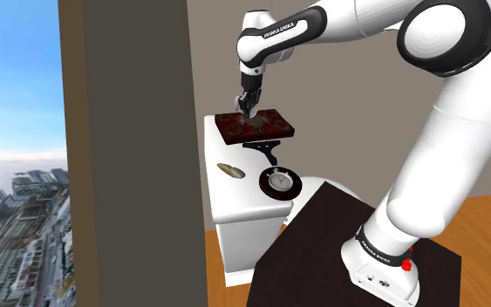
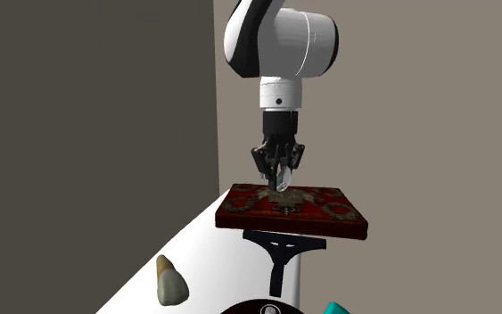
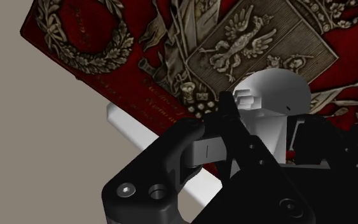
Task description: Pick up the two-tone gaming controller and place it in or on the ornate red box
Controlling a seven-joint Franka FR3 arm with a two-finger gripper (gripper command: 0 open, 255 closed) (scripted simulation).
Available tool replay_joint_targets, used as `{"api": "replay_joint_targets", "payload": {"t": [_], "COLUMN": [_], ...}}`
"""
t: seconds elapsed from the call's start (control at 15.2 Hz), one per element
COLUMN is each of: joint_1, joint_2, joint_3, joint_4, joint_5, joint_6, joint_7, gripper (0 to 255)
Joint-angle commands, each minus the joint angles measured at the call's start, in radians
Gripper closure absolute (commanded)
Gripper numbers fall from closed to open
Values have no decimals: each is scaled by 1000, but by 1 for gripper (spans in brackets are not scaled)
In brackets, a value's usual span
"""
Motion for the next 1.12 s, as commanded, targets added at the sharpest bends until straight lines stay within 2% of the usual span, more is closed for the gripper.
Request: {"api": "replay_joint_targets", "payload": {"t": [0.0,0.33,0.4,0.73,0.99,1.06], "joint_1": [2,2,2,2,2,2], "joint_2": [8,9,9,8,-21,-21], "joint_3": [2,2,2,2,1,1], "joint_4": [-9,-9,-9,-9,82,82], "joint_5": [2,2,2,2,0,0], "joint_6": [-1,-1,-1,-1,-122,-122], "joint_7": [-2,-2,-1,-2,0,0], "gripper": [255,255,0,0,0,0]}}
